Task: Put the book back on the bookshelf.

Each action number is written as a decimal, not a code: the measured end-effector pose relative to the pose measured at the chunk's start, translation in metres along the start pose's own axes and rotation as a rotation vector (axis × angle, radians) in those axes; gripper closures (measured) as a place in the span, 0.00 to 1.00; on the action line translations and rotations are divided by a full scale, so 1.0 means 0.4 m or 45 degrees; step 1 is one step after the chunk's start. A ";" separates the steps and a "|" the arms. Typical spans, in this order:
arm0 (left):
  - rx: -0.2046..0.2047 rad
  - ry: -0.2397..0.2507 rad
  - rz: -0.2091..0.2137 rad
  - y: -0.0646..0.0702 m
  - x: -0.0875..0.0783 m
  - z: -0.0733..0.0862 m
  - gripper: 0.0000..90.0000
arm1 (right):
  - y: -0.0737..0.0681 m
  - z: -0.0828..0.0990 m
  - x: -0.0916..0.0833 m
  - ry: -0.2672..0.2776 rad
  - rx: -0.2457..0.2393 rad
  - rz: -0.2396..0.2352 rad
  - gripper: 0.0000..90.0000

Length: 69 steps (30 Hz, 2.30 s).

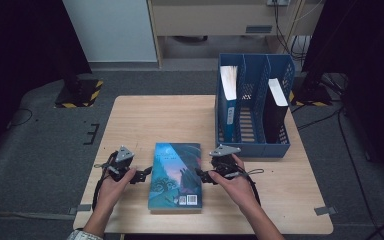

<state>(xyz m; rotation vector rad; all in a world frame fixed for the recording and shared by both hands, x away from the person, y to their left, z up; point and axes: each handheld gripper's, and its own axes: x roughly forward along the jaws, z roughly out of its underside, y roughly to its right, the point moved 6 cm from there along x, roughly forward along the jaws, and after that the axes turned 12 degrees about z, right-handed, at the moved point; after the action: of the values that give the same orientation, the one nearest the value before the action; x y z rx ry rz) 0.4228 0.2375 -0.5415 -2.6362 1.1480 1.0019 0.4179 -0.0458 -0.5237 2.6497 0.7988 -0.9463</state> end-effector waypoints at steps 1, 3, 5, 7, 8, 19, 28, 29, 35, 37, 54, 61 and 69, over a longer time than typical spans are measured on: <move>0.000 0.003 0.005 0.003 0.001 -0.001 0.05 | -0.006 0.001 0.005 0.001 -0.017 -0.004 0.16; 0.019 -0.006 0.026 0.015 0.007 -0.004 0.06 | -0.023 -0.002 0.020 0.000 -0.004 -0.024 0.16; 0.023 -0.008 0.038 0.020 0.011 -0.005 0.08 | -0.033 -0.004 0.029 -0.012 0.016 -0.045 0.16; 0.029 -0.015 0.056 0.030 0.018 -0.005 0.08 | -0.037 -0.004 0.033 -0.010 0.028 -0.057 0.15; 0.038 -0.020 0.060 0.034 0.021 -0.006 0.08 | -0.042 -0.004 0.042 -0.015 0.035 -0.072 0.15; 0.065 -0.049 0.129 0.086 0.057 -0.008 0.08 | -0.076 0.028 0.069 -0.067 -0.004 -0.108 0.17; 0.041 -0.077 0.168 0.100 0.072 -0.003 0.06 | -0.075 0.038 0.075 -0.080 0.004 -0.102 0.15; 0.041 -0.077 0.168 0.100 0.072 -0.003 0.06 | -0.075 0.038 0.075 -0.080 0.004 -0.102 0.15; -0.004 -0.073 0.266 0.108 0.082 0.003 0.08 | -0.070 0.050 0.076 -0.081 0.076 -0.133 0.14; -0.008 -0.074 0.272 0.107 0.083 0.003 0.08 | -0.069 0.053 0.077 -0.082 0.096 -0.143 0.14; 0.015 -0.074 0.353 0.091 0.105 -0.007 0.07 | -0.049 0.078 0.088 -0.092 0.242 -0.266 0.11; 0.015 -0.060 0.363 0.085 0.112 -0.010 0.06 | -0.045 0.077 0.092 -0.081 0.239 -0.274 0.10; 0.025 -0.059 0.367 0.082 0.114 -0.012 0.06 | -0.036 0.076 0.093 -0.070 0.230 -0.283 0.12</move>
<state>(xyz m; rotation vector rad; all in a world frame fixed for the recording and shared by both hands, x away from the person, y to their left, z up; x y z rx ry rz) 0.4257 0.1844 -0.5600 -2.4646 1.5497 1.0828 0.4180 -0.0293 -0.5710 2.7118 1.0582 -1.1932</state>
